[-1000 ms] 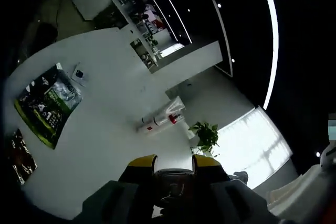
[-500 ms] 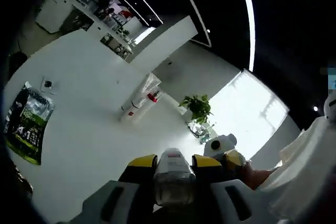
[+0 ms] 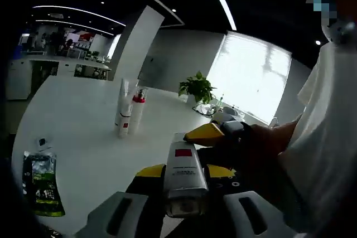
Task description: Arrange the skincare products in the storage area until every visible bottle or jar stands upright without overlapping.
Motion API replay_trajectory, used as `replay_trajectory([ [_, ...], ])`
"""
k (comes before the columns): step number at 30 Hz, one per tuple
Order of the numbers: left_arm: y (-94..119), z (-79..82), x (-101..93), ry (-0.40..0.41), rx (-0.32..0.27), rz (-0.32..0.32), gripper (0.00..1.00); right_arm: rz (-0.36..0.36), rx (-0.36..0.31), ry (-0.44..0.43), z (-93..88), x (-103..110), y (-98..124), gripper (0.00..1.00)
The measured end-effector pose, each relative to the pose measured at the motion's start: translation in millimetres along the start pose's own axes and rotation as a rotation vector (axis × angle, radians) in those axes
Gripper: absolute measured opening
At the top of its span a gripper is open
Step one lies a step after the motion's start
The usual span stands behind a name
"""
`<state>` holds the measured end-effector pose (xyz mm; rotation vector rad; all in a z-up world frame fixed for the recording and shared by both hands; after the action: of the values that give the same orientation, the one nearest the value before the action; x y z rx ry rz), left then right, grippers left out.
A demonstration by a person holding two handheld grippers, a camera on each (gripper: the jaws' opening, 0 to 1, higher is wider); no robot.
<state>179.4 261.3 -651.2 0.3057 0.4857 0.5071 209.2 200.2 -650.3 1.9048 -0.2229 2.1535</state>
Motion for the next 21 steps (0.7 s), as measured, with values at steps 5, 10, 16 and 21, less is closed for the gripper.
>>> replay_trajectory([
  [5, -3.3, -2.7, -4.1, -0.07, 0.02, 0.001, 0.26, -0.002, -0.001, -0.027, -0.9, -3.1, 2.3, 0.24],
  [10, -7.0, -8.4, -4.9, -0.083, 0.055, -0.009, 0.27, -0.001, 0.016, -0.012, -3.2, -3.8, 8.3, 0.22],
  [16, -10.0, -6.2, -14.7, 0.134, 0.046, -0.109, 0.29, 0.02, 0.031, 0.182, 5.9, 14.3, 11.7, 0.17],
  [21, -9.1, -7.8, -20.2, 0.254, 0.05, -0.196, 0.29, 0.017, 0.135, 0.396, -1.5, 27.4, 10.1, 0.17],
])
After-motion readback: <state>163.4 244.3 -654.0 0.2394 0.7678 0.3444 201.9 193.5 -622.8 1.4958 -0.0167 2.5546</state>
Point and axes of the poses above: the point that each gripper's makers call its tool centre point, and the gripper's own axes: y roughly backward along the fingers, x roughly to its left, z roughly out of its top, the point moved 3 cm from there along y, roughly backward along the fingers, and after that the axes turned 8 degrees about x, right-handed, at the moved point
